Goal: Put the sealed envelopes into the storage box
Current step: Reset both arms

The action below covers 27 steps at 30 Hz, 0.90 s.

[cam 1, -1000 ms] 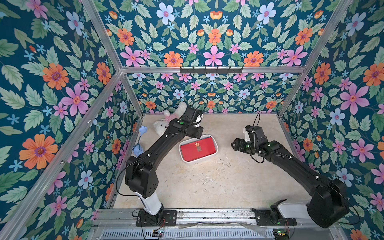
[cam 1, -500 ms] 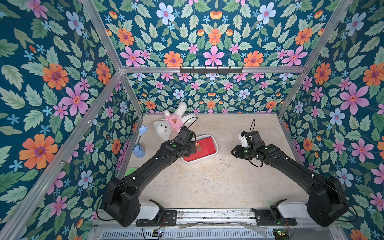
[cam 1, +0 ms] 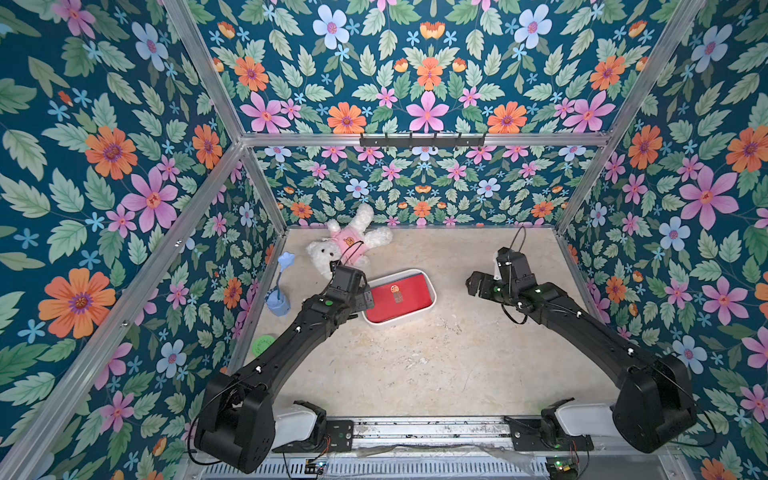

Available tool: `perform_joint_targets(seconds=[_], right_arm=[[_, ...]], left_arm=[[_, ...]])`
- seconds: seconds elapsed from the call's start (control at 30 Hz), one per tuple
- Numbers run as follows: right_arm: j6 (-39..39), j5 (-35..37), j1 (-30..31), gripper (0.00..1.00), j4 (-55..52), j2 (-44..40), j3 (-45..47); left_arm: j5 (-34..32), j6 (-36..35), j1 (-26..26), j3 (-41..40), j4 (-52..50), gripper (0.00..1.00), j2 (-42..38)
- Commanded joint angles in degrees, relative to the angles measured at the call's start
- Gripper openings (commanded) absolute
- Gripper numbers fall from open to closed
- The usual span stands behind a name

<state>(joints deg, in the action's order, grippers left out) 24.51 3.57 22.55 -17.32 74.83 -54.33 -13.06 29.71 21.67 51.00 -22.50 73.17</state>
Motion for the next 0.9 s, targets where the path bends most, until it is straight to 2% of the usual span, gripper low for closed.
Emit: perform_joint_targets(seconds=[0.0,0.1,0.17,0.23,0.3,0.37,0.43,0.5,0.63,0.73,0.87], right_arm=[[-1.56,14.47,-7.54,0.99,10.13,-4.30,6.86],[-2.54,16.43,-16.68,0.99,22.52,-8.21,15.56],[-6.00,20.04,-17.27,0.99,30.34,-9.59,21.06],[-9.46,19.63,-17.36,0.99,38.23,-8.08,24.97],[-13.00,21.01,-17.36,0.99,41.54,-5.28,25.81],[-16.03,22.38,-17.44,0.99,50.09,-3.31,29.25],[-17.49,21.18,-18.15,0.99,60.60,-0.84,32.98],[-18.97,19.51,-18.68,0.99,65.25,1.40,34.62],[-20.76,19.14,-19.33,0.99,81.07,3.51,41.51],[-21.11,18.38,-19.70,0.99,91.72,6.32,45.70],[-20.76,15.68,-20.53,0.99,94.68,8.06,47.10]], left_arm=[[-5.54,-6.70,-3.50,-1.44,10.31,0.99,0.53],[-9.27,-11.08,-7.50,-6.01,21.15,0.99,1.04],[-9.16,-14.28,-10.68,-9.98,29.01,0.99,0.70],[-7.64,-17.95,-13.99,-15.81,38.83,0.99,0.21],[-5.74,-18.63,-16.68,-17.93,41.33,0.99,0.60],[-3.82,-20.29,-18.23,-20.50,45.56,0.99,1.47],[-3.05,-20.69,-19.34,-23.70,51.28,0.99,2.61],[0.35,-21.94,-19.99,-26.67,57.60,0.99,3.59],[4.59,-22.68,-20.22,-30.64,70.58,0.99,8.04],[7.03,-26.47,-20.25,-29.89,74.17,0.99,10.48],[10.42,-29.32,-21.13,-32.14,84.09,0.99,14.77]])
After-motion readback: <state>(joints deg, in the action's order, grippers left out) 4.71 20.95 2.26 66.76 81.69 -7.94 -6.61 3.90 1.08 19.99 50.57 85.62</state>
